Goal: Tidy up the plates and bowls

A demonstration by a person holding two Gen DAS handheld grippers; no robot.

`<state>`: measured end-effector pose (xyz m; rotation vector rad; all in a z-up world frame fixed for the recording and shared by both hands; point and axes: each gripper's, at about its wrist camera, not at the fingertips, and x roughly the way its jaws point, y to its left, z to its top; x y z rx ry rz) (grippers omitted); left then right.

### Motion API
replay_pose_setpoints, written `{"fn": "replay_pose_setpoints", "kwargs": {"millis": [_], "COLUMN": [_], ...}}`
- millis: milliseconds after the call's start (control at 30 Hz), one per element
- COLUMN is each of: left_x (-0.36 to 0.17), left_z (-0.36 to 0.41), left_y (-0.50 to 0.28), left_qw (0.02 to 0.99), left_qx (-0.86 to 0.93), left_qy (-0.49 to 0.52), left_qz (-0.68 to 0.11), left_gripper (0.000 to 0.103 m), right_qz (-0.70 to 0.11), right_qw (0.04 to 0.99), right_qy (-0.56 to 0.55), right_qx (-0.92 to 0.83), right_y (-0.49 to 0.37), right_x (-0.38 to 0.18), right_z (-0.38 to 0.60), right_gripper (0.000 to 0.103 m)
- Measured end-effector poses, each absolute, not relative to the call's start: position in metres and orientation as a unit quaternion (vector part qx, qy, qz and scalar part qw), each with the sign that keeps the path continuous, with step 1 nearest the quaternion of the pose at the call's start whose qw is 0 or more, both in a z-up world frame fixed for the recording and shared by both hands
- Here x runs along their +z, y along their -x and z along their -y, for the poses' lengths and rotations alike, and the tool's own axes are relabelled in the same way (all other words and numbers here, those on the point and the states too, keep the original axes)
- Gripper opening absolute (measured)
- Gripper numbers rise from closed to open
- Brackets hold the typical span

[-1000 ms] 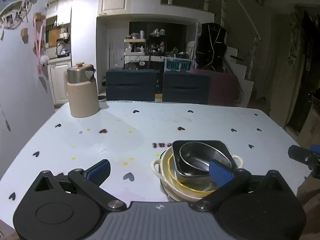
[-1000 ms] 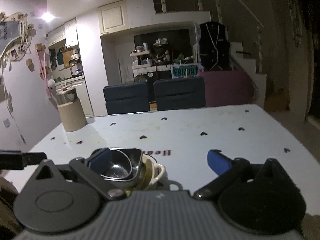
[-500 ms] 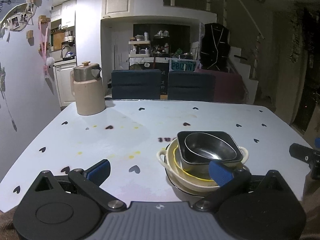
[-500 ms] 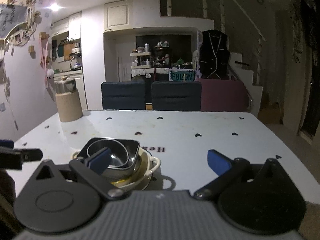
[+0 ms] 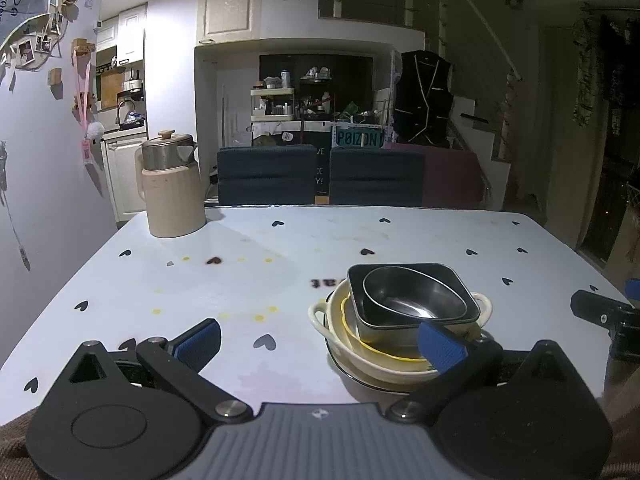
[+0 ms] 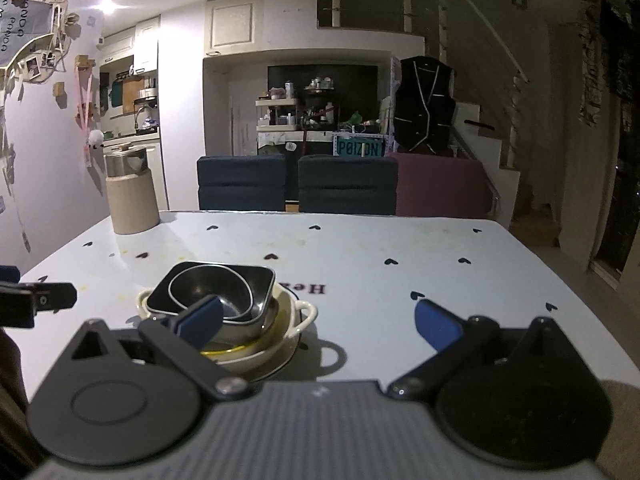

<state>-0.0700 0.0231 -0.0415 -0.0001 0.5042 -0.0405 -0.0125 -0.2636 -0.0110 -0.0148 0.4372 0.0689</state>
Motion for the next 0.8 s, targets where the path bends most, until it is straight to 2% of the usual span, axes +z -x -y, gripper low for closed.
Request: {"fn": "replay_pose_setpoints", "kwargs": {"millis": [800], "left_x": [-0.0418], "left_z": [-0.0208], "left_y": [0.0719], "left_qw": [0.968], "left_qx": [-0.025], "left_qy": [0.001], "left_qz": [-0.249], "left_gripper": [0.103], "right_qz": [-0.215], "right_qw": [0.976], "right_qy": [0.009], "right_qx": [0.036], "right_y": [0.013], "right_x": [-0.0131], "right_z": [0.2618], "right_gripper": [0.103]}}
